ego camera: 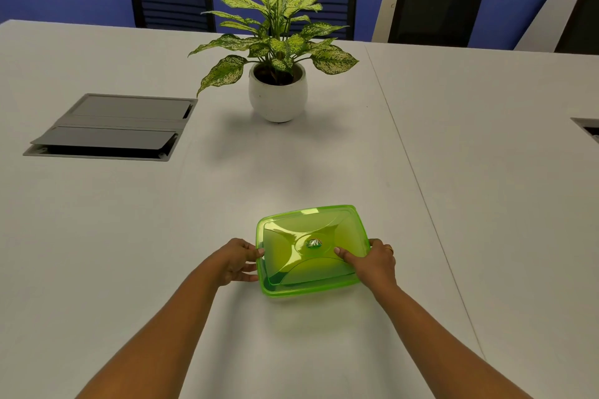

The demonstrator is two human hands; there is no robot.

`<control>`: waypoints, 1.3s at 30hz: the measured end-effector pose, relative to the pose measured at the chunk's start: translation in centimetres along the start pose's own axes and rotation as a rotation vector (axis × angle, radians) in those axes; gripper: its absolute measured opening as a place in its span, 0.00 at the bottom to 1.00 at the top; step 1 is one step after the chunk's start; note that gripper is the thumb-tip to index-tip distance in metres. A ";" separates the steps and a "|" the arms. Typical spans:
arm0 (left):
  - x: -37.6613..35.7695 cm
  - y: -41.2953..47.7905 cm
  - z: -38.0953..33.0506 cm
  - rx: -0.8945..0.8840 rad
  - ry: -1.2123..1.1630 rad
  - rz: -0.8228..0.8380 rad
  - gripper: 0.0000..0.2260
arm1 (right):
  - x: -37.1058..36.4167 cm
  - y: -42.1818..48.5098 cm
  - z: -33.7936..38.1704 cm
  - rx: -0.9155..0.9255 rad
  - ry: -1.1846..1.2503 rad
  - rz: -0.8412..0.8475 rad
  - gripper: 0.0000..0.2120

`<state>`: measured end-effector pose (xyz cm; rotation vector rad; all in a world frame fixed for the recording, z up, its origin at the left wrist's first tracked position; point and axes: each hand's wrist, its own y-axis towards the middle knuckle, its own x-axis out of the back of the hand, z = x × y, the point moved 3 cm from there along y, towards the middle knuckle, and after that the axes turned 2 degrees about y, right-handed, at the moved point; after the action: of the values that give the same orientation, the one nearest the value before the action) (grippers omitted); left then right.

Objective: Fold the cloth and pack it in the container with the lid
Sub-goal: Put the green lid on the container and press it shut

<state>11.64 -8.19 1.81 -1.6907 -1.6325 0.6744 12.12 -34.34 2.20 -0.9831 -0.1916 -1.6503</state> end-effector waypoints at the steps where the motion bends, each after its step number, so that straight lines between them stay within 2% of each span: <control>1: -0.1 0.0 0.0 -0.006 0.002 -0.012 0.09 | 0.0 0.0 0.0 -0.001 0.001 0.001 0.39; 4: 0.0 0.2 -0.2 -0.046 -0.036 -0.094 0.09 | -0.4 0.0 0.1 0.001 0.006 0.010 0.39; 8: 0.1 0.1 -0.6 -0.149 -0.082 -0.313 0.04 | -0.8 0.2 -0.3 -0.029 0.130 0.073 0.34; 11: 0.3 0.0 -0.6 -0.259 0.216 -0.538 0.17 | -0.7 0.4 -1.0 -0.104 0.385 0.200 0.26; 14: -1.0 -0.9 -1.1 -0.465 0.473 -0.660 0.21 | -0.6 0.0 -1.6 -0.156 0.614 0.383 0.17; 16: -2.4 -1.3 -1.3 -0.576 0.665 -0.619 0.25 | -0.4 -0.3 -2.2 -0.168 0.641 0.472 0.14; 18: -4.2 -1.3 -1.0 -0.650 0.929 -0.471 0.34 | -0.4 -0.5 -2.7 -0.171 0.623 0.535 0.13; 20: -5.6 -0.9 -0.1 -0.666 1.154 -0.324 0.42 | -0.5 -0.7 -3.2 -0.167 0.615 0.580 0.12; 22: -6.3 -0.3 0.9 -0.672 1.294 -0.263 0.45 | -0.6 -0.8 -3.4 -0.146 0.632 0.592 0.11; 25: -6.6 0.2 1.5 -0.674 1.379 -0.266 0.48 | -0.7 -0.7 -3.4 -0.116 0.668 0.580 0.09; 32: -6.9 0.1 1.5 -0.682 1.440 -0.322 0.41 | -0.9 -0.7 -3.4 -0.111 0.696 0.590 0.07; 39: -7.0 0.0 1.5 -0.686 1.455 -0.327 0.41 | -0.7 -0.7 -3.2 -0.111 0.682 0.630 0.05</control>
<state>9.93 -14.98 0.24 -1.5237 -0.9291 -1.1873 9.86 -35.49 -0.07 -0.4367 0.6150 -1.3161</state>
